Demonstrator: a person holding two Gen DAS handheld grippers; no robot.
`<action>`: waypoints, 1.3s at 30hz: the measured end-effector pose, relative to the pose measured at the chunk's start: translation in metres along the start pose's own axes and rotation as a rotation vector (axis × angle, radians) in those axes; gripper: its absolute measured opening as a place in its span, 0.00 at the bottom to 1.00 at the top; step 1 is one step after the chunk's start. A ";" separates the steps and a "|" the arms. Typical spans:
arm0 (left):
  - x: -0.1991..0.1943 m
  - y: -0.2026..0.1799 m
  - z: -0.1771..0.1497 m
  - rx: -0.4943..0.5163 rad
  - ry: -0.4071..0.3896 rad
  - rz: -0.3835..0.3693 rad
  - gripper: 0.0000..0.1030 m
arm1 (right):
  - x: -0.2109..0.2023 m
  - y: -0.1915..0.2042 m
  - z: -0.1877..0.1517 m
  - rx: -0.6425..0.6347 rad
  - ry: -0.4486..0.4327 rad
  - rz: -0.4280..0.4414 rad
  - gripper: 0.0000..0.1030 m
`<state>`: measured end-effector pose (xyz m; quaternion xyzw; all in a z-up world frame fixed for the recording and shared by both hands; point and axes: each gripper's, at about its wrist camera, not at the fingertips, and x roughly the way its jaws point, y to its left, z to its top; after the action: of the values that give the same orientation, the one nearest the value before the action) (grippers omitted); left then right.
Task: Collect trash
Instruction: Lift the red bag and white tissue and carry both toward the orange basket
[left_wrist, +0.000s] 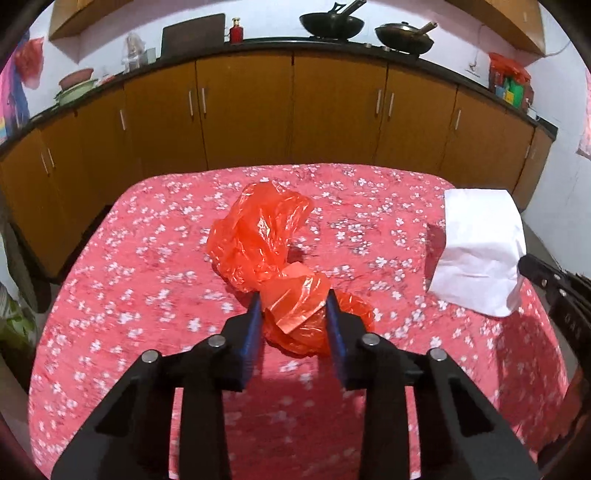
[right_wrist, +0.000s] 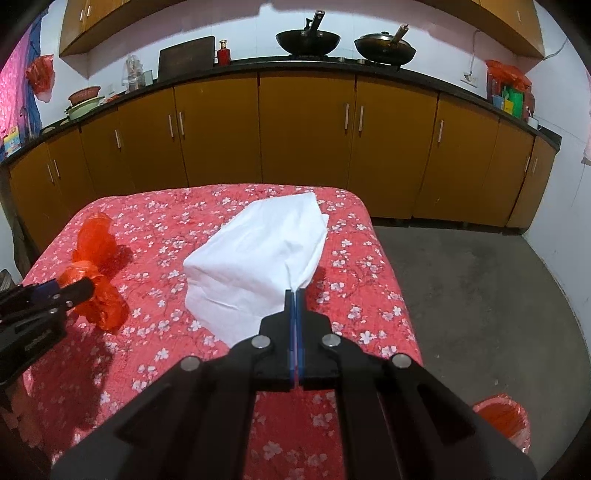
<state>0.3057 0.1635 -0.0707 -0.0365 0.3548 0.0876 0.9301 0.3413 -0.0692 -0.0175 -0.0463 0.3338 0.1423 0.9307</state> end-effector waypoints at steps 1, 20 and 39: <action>-0.003 0.003 0.000 0.006 -0.006 0.005 0.30 | 0.000 0.000 0.000 0.003 -0.001 0.000 0.02; -0.046 -0.016 0.002 0.076 -0.091 -0.064 0.29 | -0.052 -0.033 -0.009 0.051 -0.059 -0.015 0.02; -0.061 -0.180 -0.012 0.250 -0.066 -0.345 0.29 | -0.132 -0.198 -0.084 0.262 -0.097 -0.297 0.02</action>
<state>0.2868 -0.0231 -0.0383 0.0220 0.3206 -0.1163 0.9398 0.2518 -0.3044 -0.0003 0.0332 0.2937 -0.0392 0.9545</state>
